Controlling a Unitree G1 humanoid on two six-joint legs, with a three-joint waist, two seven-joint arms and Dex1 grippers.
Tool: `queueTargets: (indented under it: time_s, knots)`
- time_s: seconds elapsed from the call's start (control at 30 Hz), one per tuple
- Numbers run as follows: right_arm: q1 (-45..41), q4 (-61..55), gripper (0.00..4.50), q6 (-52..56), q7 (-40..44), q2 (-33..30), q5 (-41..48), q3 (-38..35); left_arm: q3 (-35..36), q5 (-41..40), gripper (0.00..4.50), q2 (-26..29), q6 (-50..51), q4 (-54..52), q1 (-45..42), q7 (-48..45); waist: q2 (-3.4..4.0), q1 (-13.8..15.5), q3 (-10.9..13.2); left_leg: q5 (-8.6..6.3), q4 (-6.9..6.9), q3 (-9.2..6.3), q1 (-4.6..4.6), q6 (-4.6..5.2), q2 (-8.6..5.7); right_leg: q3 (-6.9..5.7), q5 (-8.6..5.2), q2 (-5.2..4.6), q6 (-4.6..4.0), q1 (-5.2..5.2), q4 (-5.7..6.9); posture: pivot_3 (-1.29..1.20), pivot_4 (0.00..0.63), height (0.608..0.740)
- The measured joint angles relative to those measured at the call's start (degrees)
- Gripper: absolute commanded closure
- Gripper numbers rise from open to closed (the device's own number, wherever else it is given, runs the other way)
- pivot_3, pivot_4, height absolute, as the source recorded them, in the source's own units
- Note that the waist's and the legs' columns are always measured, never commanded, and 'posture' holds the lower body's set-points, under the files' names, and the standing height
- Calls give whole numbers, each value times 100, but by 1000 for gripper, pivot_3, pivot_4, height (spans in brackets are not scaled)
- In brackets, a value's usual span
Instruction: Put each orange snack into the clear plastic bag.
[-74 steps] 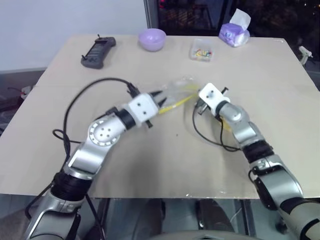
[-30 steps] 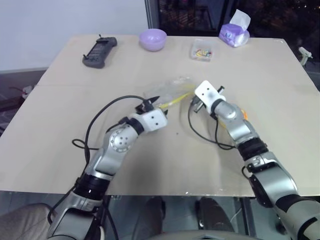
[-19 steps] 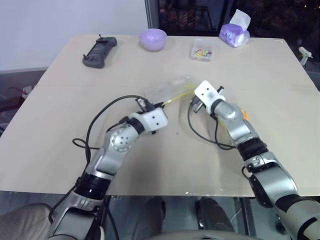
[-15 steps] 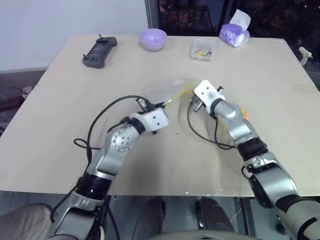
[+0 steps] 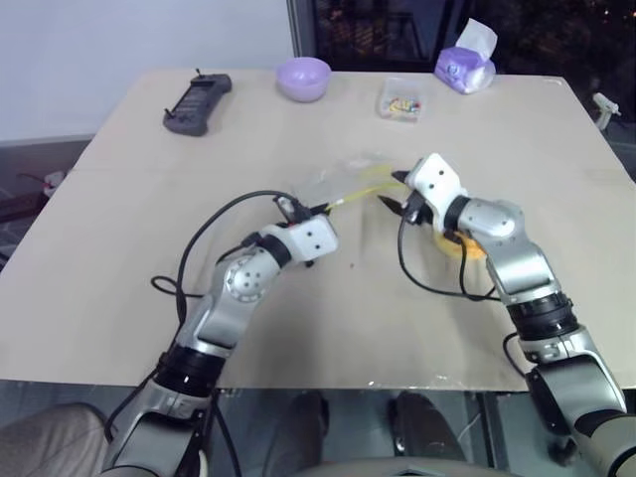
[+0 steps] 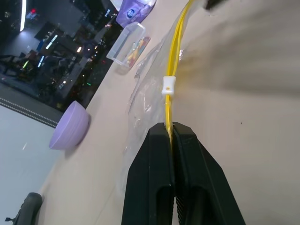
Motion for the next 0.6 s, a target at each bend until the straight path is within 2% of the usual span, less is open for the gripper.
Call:
queueTargets:
  time_s: [0.23, 0.37, 0.6]
  knots:
    - [-14, -307, 2250, 374, 71, 198, 291, 149, 0, 0, 4500, 0, -6, 0, 0, -2, 0, 14, 0, 0, 4, -4, 0, 0, -3, -5, 0, -2, 0, 3, -2, 0, 150, 740]
    - [-54, 102, 2250, 182, -117, 360, 73, 408, 0, -1, 4500, 1, -17, 0, 0, -10, 0, 7, 0, 1, 4, -3, 0, -1, -3, -5, 0, -2, 0, 3, -1, 0, 150, 740]
    - [-238, 646, 2250, -51, -429, 542, -95, 448, 0, -2, 4500, 4, -28, 0, 0, -21, 0, 11, 0, 8, 4, -4, -1, -14, -3, -6, 0, -2, 0, 3, -1, 0, 150, 740]
